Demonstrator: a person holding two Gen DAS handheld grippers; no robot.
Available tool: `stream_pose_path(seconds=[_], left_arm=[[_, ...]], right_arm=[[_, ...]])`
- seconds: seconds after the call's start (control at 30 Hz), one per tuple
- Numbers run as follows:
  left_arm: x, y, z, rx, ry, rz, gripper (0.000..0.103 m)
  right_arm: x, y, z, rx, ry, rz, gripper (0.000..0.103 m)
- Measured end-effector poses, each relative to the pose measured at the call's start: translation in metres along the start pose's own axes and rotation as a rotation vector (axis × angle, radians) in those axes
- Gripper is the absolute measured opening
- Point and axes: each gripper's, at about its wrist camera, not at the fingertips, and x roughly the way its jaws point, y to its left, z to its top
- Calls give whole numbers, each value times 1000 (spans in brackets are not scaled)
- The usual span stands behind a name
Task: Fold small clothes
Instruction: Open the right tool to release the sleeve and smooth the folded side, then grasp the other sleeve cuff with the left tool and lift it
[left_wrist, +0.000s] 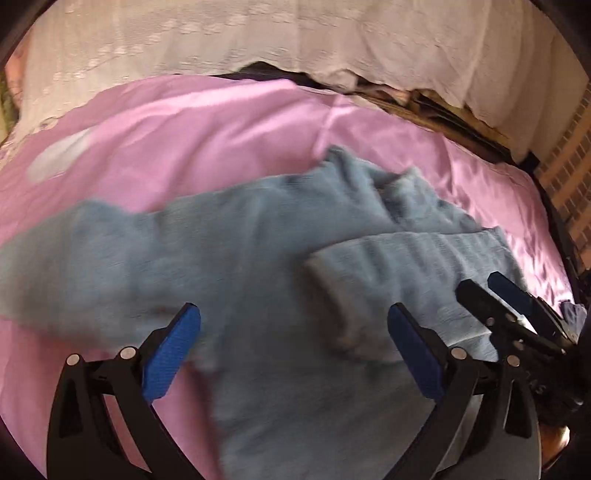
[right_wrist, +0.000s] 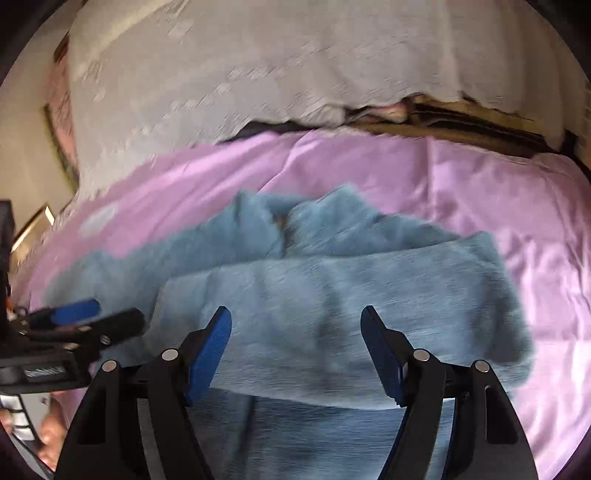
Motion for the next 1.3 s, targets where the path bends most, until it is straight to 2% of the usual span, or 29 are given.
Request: stream_pose_path(seconds=[0.03, 0.1, 0.17, 0.2, 0.27, 0.33, 0.5, 0.63, 0.73, 0.8, 0.87, 0.97, 1.0, 1.07, 1.13, 1.2, 1.3], left_arm=[[6, -10, 4, 8, 7, -22, 99], [18, -24, 7, 31, 21, -30, 99], [31, -32, 5, 42, 40, -8, 99], [39, -33, 5, 48, 52, 0, 99], [47, -29, 1, 58, 57, 36, 99], [51, -20, -1, 67, 46, 62, 99], [53, -9, 2, 77, 52, 68, 99], [38, -12, -4, 93, 7, 92, 99], [24, -6, -7, 106, -30, 121, 99], [27, 5, -10, 112, -2, 171, 99], [34, 23, -13, 62, 54, 97, 99], [21, 34, -14, 18, 44, 65, 99], [14, 35, -16, 21, 27, 83, 99], [1, 40, -22, 41, 0, 136, 99], [-15, 57, -28, 41, -21, 169, 99], [-29, 81, -34, 12, -26, 176, 99], [-43, 134, -42, -97, 13, 191, 99]], right_arm=[[-4, -11, 2, 25, -15, -10, 72], [-10, -39, 3, 102, -36, -21, 62], [-9, -67, 3, 196, -30, 3, 41], [-8, -80, 2, 248, -24, 27, 37], [-6, -102, 0, 342, -13, 72, 36], [-5, -112, -3, 381, -8, 86, 38], [-2, -113, -6, 383, -3, 63, 38], [0, -106, -5, 337, -3, 26, 38], [13, -98, -8, 252, 57, -39, 45], [28, -95, -12, 204, 102, -58, 46], [27, -92, -11, 186, 97, -66, 48], [11, -92, -9, 223, 32, -54, 51], [7, -91, -8, 231, 15, -45, 54], [0, -85, -6, 203, 1, -32, 72], [4, -77, -7, 158, 13, -43, 81], [20, -73, -12, 130, 69, -49, 83], [28, -68, -16, 107, 96, -42, 93]])
